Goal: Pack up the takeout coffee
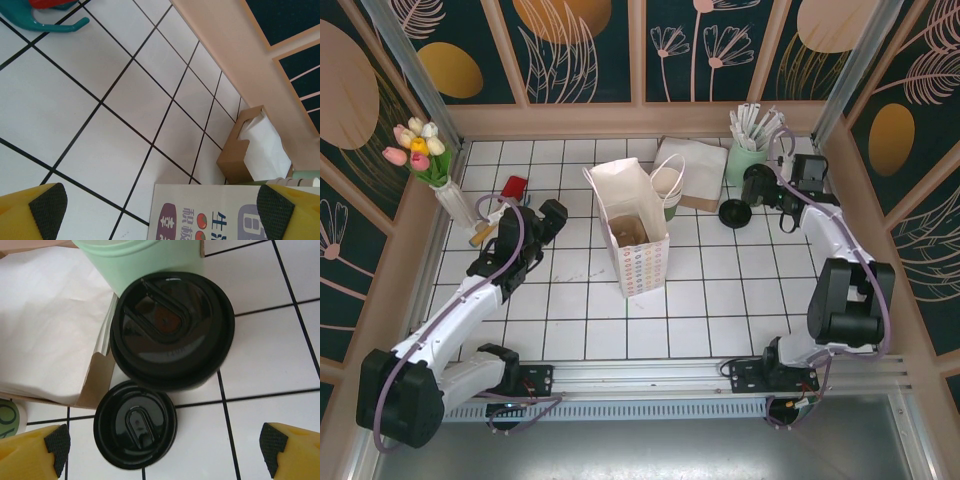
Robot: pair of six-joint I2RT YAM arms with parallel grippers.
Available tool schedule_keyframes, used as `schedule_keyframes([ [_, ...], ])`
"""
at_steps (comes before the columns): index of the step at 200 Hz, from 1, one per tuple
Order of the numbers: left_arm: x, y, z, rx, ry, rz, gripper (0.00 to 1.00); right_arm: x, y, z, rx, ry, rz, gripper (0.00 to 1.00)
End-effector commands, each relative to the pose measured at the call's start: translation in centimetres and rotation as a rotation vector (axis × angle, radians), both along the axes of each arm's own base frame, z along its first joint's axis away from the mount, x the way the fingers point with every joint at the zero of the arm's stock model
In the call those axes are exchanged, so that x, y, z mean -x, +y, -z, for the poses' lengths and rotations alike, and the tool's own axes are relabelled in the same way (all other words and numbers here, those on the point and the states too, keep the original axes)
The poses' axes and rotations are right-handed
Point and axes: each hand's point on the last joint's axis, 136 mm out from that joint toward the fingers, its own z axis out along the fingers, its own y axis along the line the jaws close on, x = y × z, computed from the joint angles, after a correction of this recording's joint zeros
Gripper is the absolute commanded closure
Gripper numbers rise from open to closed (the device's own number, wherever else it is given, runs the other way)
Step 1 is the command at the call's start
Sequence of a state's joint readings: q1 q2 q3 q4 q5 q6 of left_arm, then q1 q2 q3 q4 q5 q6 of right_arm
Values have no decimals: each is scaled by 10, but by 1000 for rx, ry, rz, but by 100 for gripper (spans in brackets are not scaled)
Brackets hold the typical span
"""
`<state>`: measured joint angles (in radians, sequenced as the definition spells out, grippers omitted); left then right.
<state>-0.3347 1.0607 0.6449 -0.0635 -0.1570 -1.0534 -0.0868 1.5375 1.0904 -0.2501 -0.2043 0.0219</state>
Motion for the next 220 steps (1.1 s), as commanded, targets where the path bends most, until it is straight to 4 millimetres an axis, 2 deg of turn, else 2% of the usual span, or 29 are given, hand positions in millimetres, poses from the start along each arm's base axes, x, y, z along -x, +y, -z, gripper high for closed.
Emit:
schedule_keyframes([
  [1, -3, -3, -3, 24, -9, -9, 1, -23, -2, -14, 12, -71, -42, 1],
  [23, -4, 1, -5, 11, -31, -24, 1, -33, -4, -8, 4, -64, -42, 1],
  [67, 0, 9, -26, -34, -170, -16, 1, -47, -2, -8, -29, -86, -46, 1],
  [102, 5, 19, -19, -97, -124, -46, 1, -55, -5, 0, -20, -65, -38, 1],
  [135, 4, 17, -14, -79, -105, -46, 1, -64, -9, 8, -7, -37, -29, 1],
  [208, 7, 25, -18, -103, -137, -75, 1, -71, -12, 25, -13, -6, -6, 1],
  [220, 8, 25, -18, -104, -144, -74, 1, -73, -10, 29, -23, 0, -12, 3],
])
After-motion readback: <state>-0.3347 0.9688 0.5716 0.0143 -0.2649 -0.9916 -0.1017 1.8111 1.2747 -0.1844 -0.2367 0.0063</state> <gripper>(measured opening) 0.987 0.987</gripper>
